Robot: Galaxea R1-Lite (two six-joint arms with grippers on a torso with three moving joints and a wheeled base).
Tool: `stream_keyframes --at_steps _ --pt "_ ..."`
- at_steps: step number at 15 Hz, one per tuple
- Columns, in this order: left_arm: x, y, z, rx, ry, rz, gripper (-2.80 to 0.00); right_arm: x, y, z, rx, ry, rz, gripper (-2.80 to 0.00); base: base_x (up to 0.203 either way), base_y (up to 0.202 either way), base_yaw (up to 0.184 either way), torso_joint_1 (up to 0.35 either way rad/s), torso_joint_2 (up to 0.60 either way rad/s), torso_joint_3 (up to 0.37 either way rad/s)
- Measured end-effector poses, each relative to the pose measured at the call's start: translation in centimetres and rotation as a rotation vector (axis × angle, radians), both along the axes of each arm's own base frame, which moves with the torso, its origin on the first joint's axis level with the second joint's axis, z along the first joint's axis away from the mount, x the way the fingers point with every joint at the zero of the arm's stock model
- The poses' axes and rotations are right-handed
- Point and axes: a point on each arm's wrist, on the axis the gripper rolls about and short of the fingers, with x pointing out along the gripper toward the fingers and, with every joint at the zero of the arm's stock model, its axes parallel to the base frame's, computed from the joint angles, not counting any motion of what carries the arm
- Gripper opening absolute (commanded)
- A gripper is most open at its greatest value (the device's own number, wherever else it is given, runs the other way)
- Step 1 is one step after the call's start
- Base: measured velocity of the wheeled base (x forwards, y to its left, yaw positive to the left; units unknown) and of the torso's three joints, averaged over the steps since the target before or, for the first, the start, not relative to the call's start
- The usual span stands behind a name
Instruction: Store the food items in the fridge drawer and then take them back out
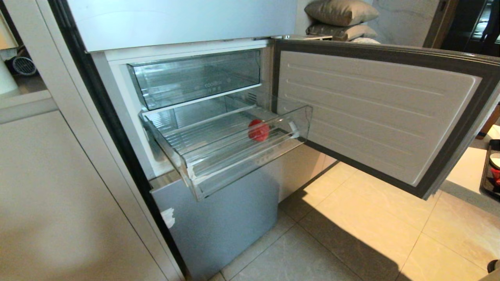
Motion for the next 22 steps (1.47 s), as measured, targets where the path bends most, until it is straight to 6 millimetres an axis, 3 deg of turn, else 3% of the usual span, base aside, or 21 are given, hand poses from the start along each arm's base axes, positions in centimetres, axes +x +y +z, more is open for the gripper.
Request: stream_keyframes --at_steps 8,16,22 --pt "0.0 0.0 0.0 0.000 0.000 0.000 -2.80 -1.1 1.9 2.8 -0.023 -0.022 -0.006 0.00 0.000 0.000 0.000 0.000 0.00 0.000" --pt "0.0 0.0 0.0 0.000 0.000 0.000 -2.80 -0.9 4.3 2.8 0.074 -0.024 0.110 0.00 0.000 0.000 0.000 0.000 0.00 0.000" --pt "0.0 0.0 0.0 0.000 0.000 0.000 -2.80 -0.3 4.3 2.3 0.105 -0.031 0.152 0.00 0.000 0.000 0.000 0.000 0.00 0.000"
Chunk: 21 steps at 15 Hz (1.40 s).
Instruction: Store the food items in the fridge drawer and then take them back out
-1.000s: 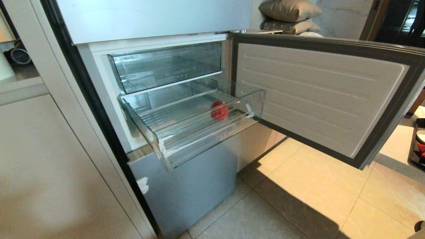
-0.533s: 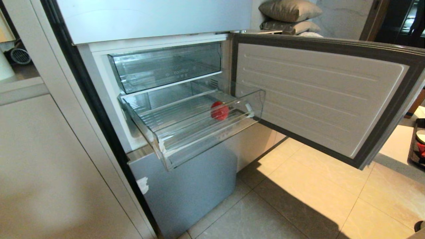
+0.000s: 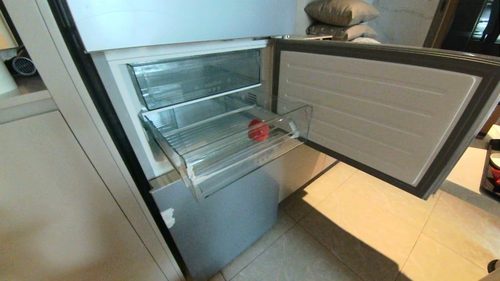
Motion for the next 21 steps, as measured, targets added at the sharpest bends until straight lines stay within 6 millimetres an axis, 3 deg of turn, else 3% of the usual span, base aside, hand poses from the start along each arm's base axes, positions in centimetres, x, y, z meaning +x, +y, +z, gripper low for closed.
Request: stream_keyframes --at_steps 10,17,18,21 --pt "0.0 0.0 0.0 0.000 0.000 0.000 -2.80 1.1 -1.8 -0.2 -0.009 -0.034 -0.007 0.00 0.000 0.000 0.000 0.000 0.00 0.000" --pt "0.0 0.0 0.0 0.000 0.000 0.000 -2.80 -0.5 0.6 4.3 -0.071 -0.098 -0.009 0.00 0.000 0.000 0.000 0.000 0.00 0.000" --pt "0.0 0.0 0.0 0.000 0.000 0.000 -2.80 -1.0 1.3 4.8 -0.073 -0.098 -0.009 -2.80 0.000 0.000 0.000 0.000 0.00 0.000" --pt "0.0 0.0 0.0 0.000 0.000 0.000 -2.80 -3.2 4.5 5.9 -0.075 -0.090 -0.008 -2.80 0.000 0.000 0.000 0.000 0.00 0.000"
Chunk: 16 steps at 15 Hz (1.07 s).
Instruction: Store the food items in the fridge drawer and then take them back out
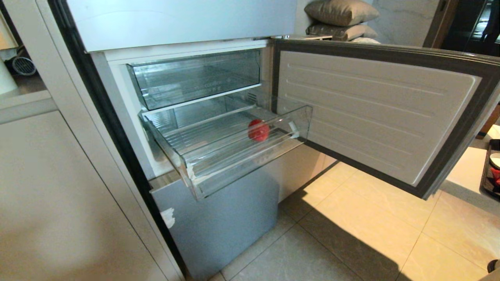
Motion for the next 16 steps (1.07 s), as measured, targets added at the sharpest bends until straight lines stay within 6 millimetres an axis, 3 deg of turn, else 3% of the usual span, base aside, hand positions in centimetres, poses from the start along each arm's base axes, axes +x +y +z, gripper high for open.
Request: stream_keyframes --at_steps 3,8,11,14,16 --pt "0.0 0.0 0.0 0.000 0.000 0.000 -2.80 -3.1 4.6 1.3 -0.036 0.016 0.004 -2.80 0.000 0.000 0.000 0.000 0.00 0.000" --pt "0.0 0.0 0.0 0.000 0.000 0.000 -2.80 -8.8 13.9 2.9 -0.171 0.002 0.019 -2.80 0.000 0.000 0.000 0.000 0.00 0.000" --pt "0.0 0.0 0.0 0.000 0.000 0.000 -2.80 -10.5 19.8 2.2 -0.237 0.008 0.103 -2.80 0.000 0.000 0.000 0.000 0.00 0.000" --pt "0.0 0.0 0.0 0.000 0.000 0.000 -2.80 -11.9 25.4 0.7 -0.253 0.024 0.303 -2.80 0.000 0.000 0.000 0.000 0.00 0.000" --pt "0.0 0.0 0.0 0.000 0.000 0.000 -2.80 -14.4 28.2 -0.6 -0.262 0.050 0.449 -2.80 0.000 0.000 0.000 0.000 0.00 0.000"
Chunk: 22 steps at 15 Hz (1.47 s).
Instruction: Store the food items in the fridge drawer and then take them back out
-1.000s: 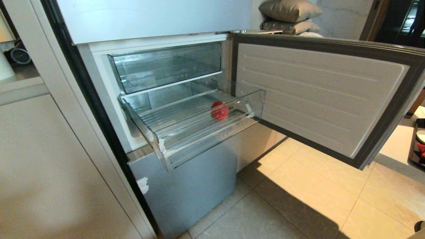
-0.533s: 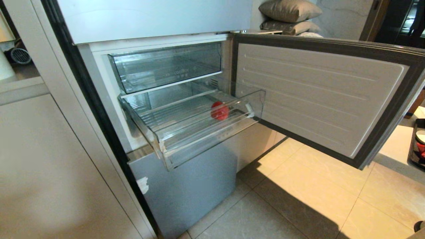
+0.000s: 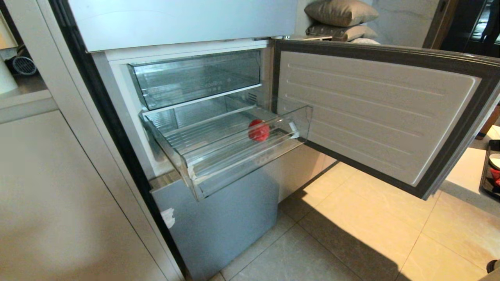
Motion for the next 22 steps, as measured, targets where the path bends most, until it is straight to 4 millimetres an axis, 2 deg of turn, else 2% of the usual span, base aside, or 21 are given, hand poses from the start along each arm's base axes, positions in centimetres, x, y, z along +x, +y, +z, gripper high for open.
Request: stream_keyframes --at_steps 1,3,6,8,12,19,22 --pt "0.0 0.0 0.0 0.000 0.000 0.000 -2.80 -1.5 0.7 -1.2 -0.016 0.036 0.041 -2.80 0.000 0.000 0.000 0.000 0.00 0.000" --pt "0.0 0.0 0.0 0.000 0.000 0.000 -2.80 -3.8 1.1 -4.9 -0.087 0.140 0.095 -2.80 0.000 0.000 0.000 0.000 0.00 0.000" --pt "0.0 0.0 0.0 -0.001 0.000 0.000 -2.80 -5.7 1.2 -10.2 -0.183 0.217 0.175 -2.80 0.000 0.000 0.000 0.000 0.00 0.000" --pt "0.0 0.0 0.0 0.000 0.000 0.000 -2.80 -6.6 1.3 -12.8 -0.208 0.194 0.211 -2.80 0.000 0.000 0.000 0.000 0.00 0.000" --pt "0.0 0.0 0.0 -0.001 -0.001 0.000 -2.80 -8.1 1.4 -14.8 -0.178 0.102 0.234 -2.80 0.000 0.000 0.000 0.000 0.00 0.000" --pt "0.0 0.0 0.0 -0.001 -0.001 -0.001 -2.80 -8.6 1.4 -15.2 -0.146 0.046 0.226 -2.80 0.000 0.000 0.000 0.000 0.00 0.000" --pt "0.0 0.0 0.0 -0.001 -0.001 -0.001 -2.80 -8.6 1.4 -15.2 -0.134 0.044 0.224 -2.80 -0.004 -0.004 0.150 0.001 0.00 0.005"
